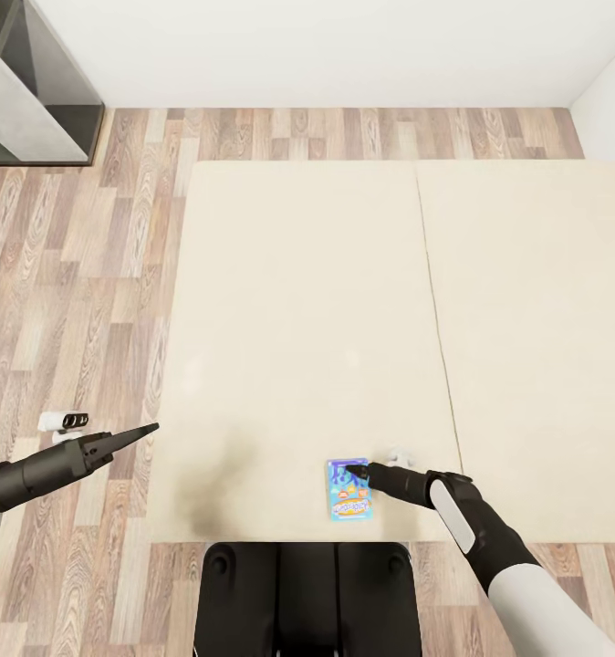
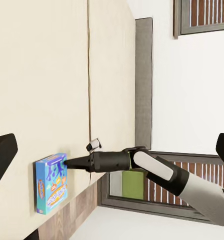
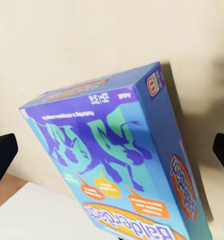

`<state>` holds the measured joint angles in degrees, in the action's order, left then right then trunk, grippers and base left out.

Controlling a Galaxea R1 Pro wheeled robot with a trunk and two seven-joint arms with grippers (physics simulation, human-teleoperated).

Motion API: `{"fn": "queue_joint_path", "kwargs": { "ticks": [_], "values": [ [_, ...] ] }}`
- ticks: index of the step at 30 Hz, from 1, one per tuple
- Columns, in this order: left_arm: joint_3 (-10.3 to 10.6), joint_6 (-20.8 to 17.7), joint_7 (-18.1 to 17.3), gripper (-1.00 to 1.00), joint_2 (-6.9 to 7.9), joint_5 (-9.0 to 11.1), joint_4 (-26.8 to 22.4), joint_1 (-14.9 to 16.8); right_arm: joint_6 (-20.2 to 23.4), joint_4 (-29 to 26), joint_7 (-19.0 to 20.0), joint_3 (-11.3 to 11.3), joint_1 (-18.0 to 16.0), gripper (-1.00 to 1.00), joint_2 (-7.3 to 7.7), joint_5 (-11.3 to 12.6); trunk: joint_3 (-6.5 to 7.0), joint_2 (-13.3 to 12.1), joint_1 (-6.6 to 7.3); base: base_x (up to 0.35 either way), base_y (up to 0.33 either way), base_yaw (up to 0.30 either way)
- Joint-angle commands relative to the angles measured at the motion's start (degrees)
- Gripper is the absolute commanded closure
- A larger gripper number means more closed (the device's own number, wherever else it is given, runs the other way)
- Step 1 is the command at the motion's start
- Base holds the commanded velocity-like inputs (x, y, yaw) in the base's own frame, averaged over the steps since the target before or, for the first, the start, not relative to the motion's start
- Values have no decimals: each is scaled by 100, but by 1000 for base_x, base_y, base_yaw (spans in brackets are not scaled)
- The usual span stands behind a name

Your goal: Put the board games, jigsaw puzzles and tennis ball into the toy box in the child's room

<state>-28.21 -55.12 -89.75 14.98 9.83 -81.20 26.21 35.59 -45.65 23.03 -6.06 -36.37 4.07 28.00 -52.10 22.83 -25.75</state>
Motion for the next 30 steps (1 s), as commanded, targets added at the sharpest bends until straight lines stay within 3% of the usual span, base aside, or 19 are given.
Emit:
{"fn": "queue_joint_path", "kwargs": {
  "ticks": [1, 30],
  "values": [
    [-1, -61, -25, -100, -1, -7, -1, 2, -12, -5, 1, -9, -2, -100, 4, 3, -6, 9, -4, 0, 0, 0],
    [-1, -61, -25, -100, -4, -7, -1, 2, -63, 5, 18, -9, -10, -100, 1, 15, -6, 9, -4, 0, 0, 0]
  ]
}}
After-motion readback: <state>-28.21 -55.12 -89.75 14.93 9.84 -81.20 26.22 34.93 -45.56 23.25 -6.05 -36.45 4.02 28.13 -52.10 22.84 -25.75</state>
